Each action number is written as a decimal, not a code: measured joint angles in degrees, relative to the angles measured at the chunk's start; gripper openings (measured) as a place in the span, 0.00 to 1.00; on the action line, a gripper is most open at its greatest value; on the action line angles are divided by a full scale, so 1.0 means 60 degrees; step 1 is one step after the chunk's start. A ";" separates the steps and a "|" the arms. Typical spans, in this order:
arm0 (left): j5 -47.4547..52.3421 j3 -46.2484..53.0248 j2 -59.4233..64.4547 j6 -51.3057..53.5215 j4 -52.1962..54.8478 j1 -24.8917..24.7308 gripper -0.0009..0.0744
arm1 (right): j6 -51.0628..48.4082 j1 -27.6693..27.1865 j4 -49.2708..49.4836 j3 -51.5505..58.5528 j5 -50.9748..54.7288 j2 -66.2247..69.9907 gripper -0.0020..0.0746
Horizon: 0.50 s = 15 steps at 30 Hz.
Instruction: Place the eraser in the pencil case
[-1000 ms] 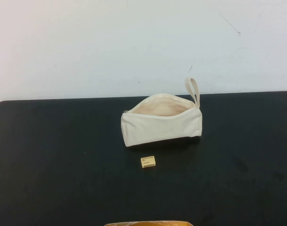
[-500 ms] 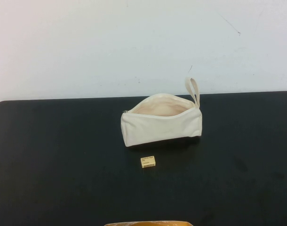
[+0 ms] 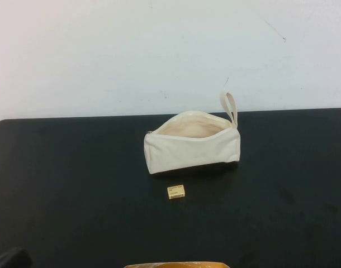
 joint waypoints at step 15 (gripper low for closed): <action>0.3700 -0.6982 0.7436 0.0384 0.5428 -0.1908 0.01 | 0.0000 0.0000 0.0000 0.0000 0.0000 0.0000 0.02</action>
